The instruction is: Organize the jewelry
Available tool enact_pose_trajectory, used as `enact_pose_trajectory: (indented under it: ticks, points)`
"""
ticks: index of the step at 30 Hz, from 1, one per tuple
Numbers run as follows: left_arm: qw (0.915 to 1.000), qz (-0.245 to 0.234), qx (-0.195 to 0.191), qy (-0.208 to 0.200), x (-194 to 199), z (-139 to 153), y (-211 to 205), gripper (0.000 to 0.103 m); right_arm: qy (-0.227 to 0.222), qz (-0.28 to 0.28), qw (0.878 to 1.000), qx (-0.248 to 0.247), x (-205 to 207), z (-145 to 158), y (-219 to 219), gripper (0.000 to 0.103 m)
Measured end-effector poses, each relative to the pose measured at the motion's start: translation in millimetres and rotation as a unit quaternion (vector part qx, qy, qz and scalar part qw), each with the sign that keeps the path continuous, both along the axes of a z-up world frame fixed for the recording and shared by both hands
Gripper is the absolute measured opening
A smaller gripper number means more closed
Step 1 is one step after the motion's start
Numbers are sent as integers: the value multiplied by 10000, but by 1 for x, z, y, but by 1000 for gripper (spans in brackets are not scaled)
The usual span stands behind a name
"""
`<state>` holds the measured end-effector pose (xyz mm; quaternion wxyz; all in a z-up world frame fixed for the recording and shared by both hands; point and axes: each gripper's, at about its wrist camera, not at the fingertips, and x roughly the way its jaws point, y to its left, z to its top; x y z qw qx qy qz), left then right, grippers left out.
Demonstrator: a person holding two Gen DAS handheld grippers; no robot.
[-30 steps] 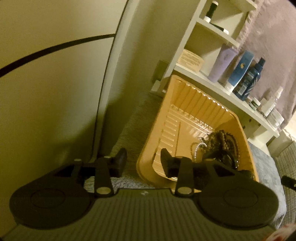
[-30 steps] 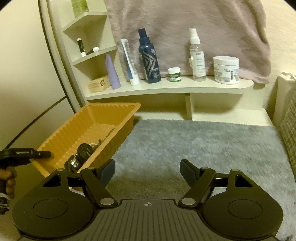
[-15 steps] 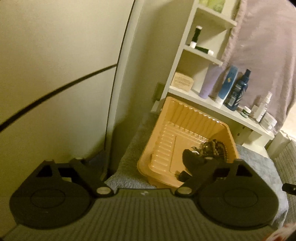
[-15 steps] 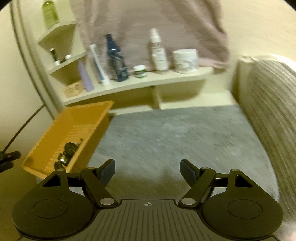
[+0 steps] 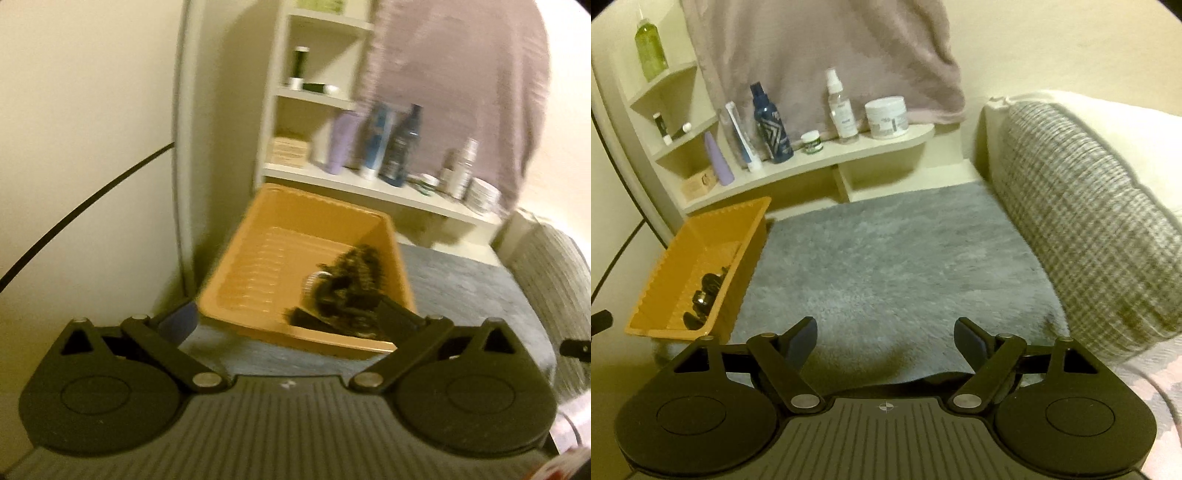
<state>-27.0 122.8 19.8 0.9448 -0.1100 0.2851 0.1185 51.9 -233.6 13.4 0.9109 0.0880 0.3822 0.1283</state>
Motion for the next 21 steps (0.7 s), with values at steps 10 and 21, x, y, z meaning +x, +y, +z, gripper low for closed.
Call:
enact_pose_trajectory:
  ticks: [10,21]
  points:
    - [9987,-441,172,167,-8,13,-48,102,25,47,10000,68,-26,16,-2,81]
    - [9956,-747,440,358,-7,6,-88,102,191,116,9997,-103,-39,16,5,82]
